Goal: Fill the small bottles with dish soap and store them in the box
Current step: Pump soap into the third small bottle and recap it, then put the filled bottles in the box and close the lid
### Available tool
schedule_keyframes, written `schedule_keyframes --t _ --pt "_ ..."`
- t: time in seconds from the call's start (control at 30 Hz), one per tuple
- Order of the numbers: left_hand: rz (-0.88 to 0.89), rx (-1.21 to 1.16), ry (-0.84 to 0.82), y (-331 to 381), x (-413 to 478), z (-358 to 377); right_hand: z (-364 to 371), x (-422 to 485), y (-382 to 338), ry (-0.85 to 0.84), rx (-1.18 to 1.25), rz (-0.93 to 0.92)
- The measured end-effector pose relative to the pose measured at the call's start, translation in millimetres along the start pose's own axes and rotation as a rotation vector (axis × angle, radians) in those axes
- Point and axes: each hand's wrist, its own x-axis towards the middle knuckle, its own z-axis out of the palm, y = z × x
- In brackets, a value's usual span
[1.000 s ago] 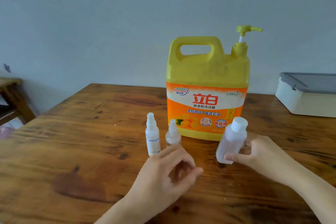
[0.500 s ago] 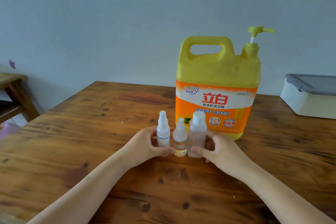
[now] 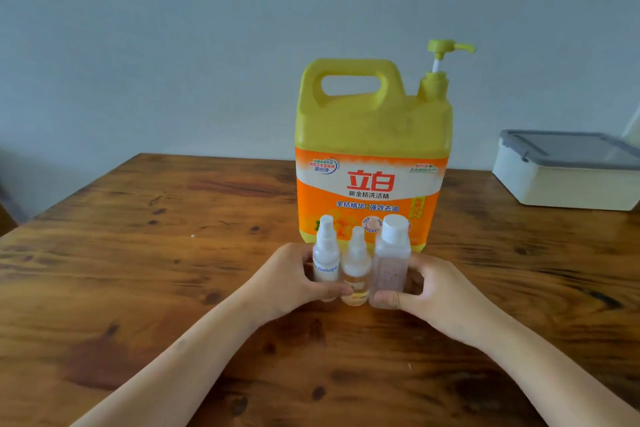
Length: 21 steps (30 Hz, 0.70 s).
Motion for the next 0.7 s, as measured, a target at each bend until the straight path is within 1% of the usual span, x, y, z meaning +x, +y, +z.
schedule_keyframes --t 0.13,0.3,0.33,0.37,0.43,0.5,0.53,0.6,0.67,0.7 --pt "-0.002 -0.004 -0.026 1.9 0.8 5.1 -1.6 -4.1 5.8 -0.045 -0.006 0.062" --pt "-0.045 0.111 -0.043 -1.5 -2.2 2.1 -7.2 -3.1 5.4 -0.149 0.007 0.107" --pt "-0.065 0.102 -0.063 -4.1 -3.9 -1.1 -10.0 -3.5 6.0 -0.168 0.018 0.118" --pt "-0.083 0.049 -0.092 -4.9 -5.2 -4.9 -15.0 -4.4 7.3 -0.179 0.04 0.13" --pt "-0.113 -0.137 -0.125 -9.6 -12.1 -16.4 -23.2 -6.2 11.1 -0.191 0.086 0.152" --pt "-0.152 -0.225 -0.105 -14.3 -24.0 -30.7 -29.9 -11.4 15.5 -0.178 0.101 0.169" --pt "-0.172 -0.226 -0.077 -13.0 -30.8 -38.8 -35.2 -16.0 18.5 -0.154 0.107 0.184" --pt "-0.2 -0.173 0.071 -7.0 -45.2 -56.2 -44.7 -24.1 27.3 -0.075 0.114 0.219" --pt "-0.18 -0.109 0.276 8.2 -55.7 -70.3 -58.6 -32.7 37.7 0.069 0.067 0.249" --pt "-0.139 -0.111 0.372 24.7 -54.4 -71.8 -69.5 -37.6 44.1 0.179 0.039 0.265"
